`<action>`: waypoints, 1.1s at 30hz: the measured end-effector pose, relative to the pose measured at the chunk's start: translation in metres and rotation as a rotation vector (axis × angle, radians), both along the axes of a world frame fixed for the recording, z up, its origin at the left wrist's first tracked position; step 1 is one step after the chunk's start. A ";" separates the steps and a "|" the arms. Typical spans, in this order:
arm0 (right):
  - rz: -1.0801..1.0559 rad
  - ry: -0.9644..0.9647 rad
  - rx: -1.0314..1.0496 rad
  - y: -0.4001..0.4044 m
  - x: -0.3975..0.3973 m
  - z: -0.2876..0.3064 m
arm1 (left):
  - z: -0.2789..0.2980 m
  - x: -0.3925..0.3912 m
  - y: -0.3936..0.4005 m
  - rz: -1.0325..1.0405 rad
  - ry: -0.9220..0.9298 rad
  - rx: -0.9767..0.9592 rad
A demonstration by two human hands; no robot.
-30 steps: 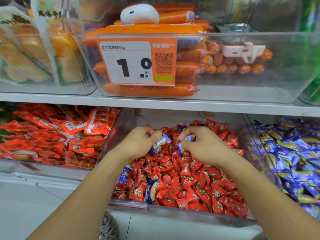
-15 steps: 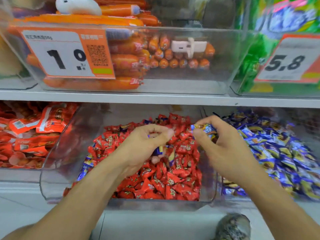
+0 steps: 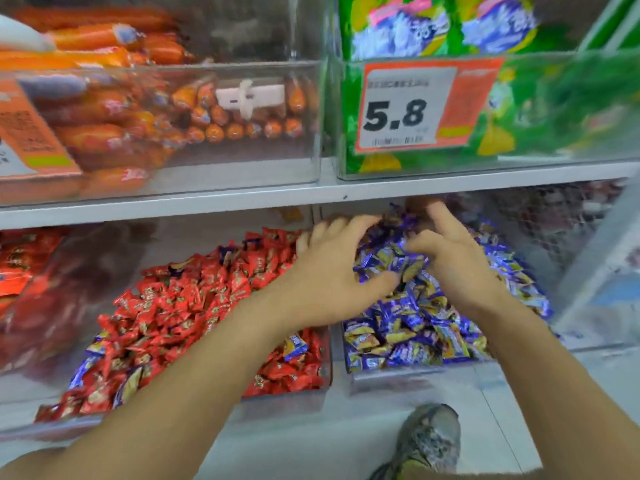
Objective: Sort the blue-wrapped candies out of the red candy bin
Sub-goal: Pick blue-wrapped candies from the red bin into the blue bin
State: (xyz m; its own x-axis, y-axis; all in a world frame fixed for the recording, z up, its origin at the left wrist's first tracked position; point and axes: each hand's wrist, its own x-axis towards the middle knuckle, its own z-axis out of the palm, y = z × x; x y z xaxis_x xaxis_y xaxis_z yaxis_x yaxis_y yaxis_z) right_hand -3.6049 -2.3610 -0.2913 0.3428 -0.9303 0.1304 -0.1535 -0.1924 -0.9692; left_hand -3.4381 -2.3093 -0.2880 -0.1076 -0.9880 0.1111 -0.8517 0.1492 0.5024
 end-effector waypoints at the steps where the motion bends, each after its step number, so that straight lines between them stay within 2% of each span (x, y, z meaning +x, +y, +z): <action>1: 0.013 0.033 -0.018 0.000 -0.002 0.000 | -0.005 0.010 0.005 0.028 0.042 -0.039; 3: -0.021 0.178 -0.087 0.002 0.000 0.001 | -0.017 0.037 0.019 0.102 0.089 -0.169; 5: -0.040 0.265 -0.133 0.006 0.006 -0.001 | -0.032 0.070 0.034 0.142 0.033 -0.221; 7: -0.031 0.307 -0.164 0.014 0.019 -0.001 | -0.042 0.097 0.052 0.061 -0.064 -0.080; 9: 0.045 0.359 -0.279 0.026 0.041 0.003 | -0.050 0.110 0.065 -0.039 -0.103 0.062; 11: 0.199 0.467 -0.437 0.041 0.068 0.004 | -0.056 0.116 0.069 -0.059 -0.119 0.048; 14: 0.434 0.836 -0.624 0.057 0.103 0.000 | -0.055 0.123 0.068 -0.052 -0.066 -0.007; 16: 0.504 1.094 -0.685 0.064 0.118 -0.005 | -0.052 0.135 0.068 -0.024 -0.047 -0.030; 18: 0.504 1.206 -0.664 0.063 0.128 -0.009 | -0.049 0.148 0.068 0.003 -0.033 -0.036; 23: 0.418 1.015 -0.520 0.049 0.130 -0.007 | -0.041 0.178 0.082 0.079 -0.018 0.023; 26: 0.367 0.813 -0.473 0.047 0.139 -0.003 | -0.046 0.193 0.088 0.181 -0.082 0.200; 28: 0.350 0.743 -0.459 0.047 0.156 -0.002 | -0.055 0.195 0.084 0.222 -0.129 0.299; 30: 0.349 0.787 -0.469 0.037 0.175 -0.003 | -0.061 0.190 0.078 0.211 -0.180 0.363; 33: 0.284 1.000 -0.428 0.004 0.196 -0.002 | -0.066 0.186 0.071 0.220 -0.201 0.391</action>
State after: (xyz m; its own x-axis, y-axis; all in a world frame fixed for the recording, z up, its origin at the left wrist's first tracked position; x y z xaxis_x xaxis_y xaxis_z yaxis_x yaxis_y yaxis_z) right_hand -3.4092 -2.3573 -0.2934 0.6646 -0.7465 -0.0323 -0.7228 -0.6314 -0.2808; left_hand -3.2517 -2.2386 -0.3539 0.1275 -0.9533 -0.2739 -0.9276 -0.2124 0.3073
